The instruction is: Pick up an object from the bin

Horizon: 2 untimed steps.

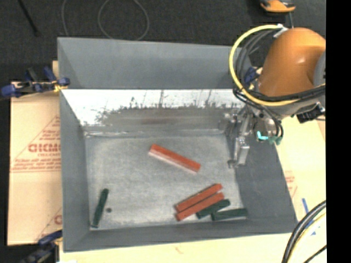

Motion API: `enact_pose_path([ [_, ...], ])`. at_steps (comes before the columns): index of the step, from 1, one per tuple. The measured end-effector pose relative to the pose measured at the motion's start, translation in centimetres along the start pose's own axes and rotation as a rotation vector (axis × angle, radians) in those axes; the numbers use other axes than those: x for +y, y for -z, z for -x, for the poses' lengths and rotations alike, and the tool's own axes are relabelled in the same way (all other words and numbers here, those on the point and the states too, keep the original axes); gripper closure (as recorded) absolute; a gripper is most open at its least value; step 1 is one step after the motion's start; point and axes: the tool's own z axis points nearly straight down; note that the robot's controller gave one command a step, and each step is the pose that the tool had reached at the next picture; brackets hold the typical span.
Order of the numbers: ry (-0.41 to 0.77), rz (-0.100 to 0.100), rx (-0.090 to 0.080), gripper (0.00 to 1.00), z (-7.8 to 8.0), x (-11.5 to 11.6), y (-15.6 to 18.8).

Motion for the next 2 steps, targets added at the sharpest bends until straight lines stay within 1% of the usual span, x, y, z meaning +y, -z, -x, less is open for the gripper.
enact_pose_path([
  [1, 0.211, 0.0, -0.001, 0.0, -0.45, 1.38, -16.12],
  [2, 0.213, -0.003, -0.008, 1.0, -0.26, 1.3, -15.73],
])
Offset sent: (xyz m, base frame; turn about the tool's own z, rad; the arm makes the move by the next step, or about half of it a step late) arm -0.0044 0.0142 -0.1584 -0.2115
